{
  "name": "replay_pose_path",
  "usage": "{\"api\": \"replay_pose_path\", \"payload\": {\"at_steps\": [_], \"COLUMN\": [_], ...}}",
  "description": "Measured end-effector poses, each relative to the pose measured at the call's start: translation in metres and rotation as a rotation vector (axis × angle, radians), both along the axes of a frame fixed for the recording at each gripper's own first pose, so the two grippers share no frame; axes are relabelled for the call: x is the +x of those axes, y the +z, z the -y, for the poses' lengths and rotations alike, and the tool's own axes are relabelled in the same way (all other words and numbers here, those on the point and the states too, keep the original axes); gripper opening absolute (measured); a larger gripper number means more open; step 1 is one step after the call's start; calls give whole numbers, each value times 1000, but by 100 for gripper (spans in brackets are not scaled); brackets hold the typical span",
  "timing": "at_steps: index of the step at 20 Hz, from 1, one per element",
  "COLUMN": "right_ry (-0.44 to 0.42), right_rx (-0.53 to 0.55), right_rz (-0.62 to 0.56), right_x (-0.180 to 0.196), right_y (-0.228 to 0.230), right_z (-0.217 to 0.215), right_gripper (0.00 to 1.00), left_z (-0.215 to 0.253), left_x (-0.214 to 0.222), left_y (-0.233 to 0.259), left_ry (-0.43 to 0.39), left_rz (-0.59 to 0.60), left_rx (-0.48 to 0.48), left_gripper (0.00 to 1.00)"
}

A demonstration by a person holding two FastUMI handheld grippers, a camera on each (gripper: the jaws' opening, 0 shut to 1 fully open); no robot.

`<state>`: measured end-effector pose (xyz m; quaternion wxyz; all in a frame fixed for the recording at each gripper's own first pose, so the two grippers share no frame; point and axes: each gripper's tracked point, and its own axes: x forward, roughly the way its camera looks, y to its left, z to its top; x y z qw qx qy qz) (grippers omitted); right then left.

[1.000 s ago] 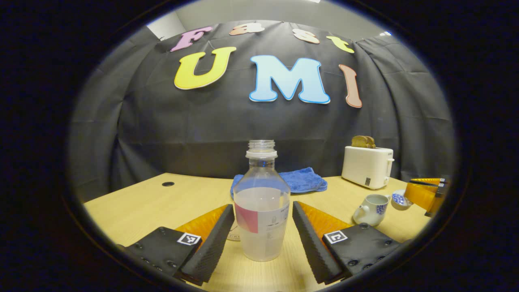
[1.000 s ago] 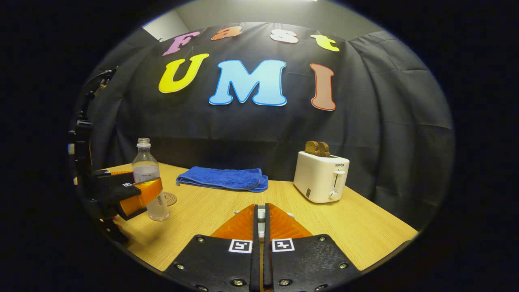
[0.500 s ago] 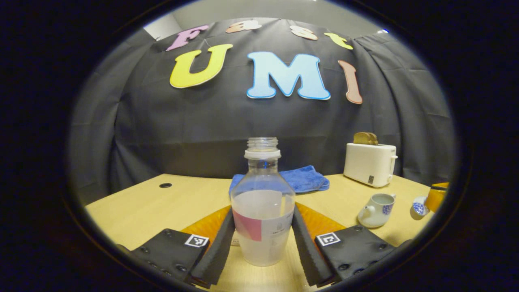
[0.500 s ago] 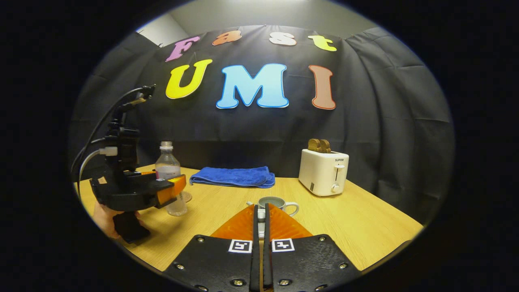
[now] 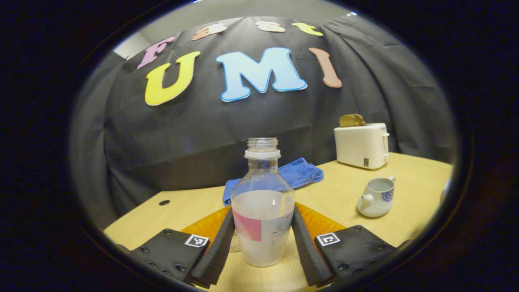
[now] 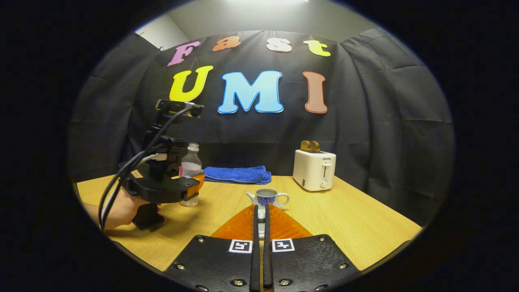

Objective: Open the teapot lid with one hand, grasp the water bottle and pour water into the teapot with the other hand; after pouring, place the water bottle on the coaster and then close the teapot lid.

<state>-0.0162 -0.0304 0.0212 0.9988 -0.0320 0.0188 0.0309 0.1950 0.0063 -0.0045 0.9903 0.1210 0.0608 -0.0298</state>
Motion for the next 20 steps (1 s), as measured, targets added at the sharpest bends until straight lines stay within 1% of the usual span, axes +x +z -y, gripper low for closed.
{"api": "replay_pose_path", "payload": {"at_steps": [2, 3, 4, 5, 7, 10, 11, 14, 17, 18, 20], "right_ry": [1, 9, 19, 19, 25, 29, 27, 25, 21, 20, 25], "right_rx": [-6, 9, 35, 42, 50, 61, 68, 85, 77, 75, 90], "right_rz": [-2, -8, -19, -24, -34, -51, -55, -65, -54, -54, -67], "right_x": [-8, -12, -18, -22, -28, -34, -36, -39, -43, -43, -43], "right_y": [-1, -4, -7, -9, -14, -22, -23, -28, -27, -29, -33], "right_z": [2, 1, 1, 2, 1, 3, 4, 8, 12, 12, 11], "right_gripper": [4, 4, 4, 4, 4, 4, 4, 4, 4, 4, 4], "left_z": [8, 12, 17, 21, 28, 37, 43, 62, 70, 70, 80], "left_x": [1, 1, 2, 2, 3, 8, 8, 12, 19, 18, 19], "left_y": [0, 0, 2, 5, 11, 17, 14, 2, -16, -21, -26], "left_ry": [-12, -16, -22, -23, -29, -16, -27, -82, -105, -119, -151], "left_rz": [-3, -5, -3, 9, 21, 39, 36, 2, -49, -69, -90], "left_rx": [46, 75, 128, 211, 318, 505, 552, 634, 747, 768, 775], "left_gripper": [87, 87, 87, 87, 87, 87, 87, 87, 87, 87, 87]}}
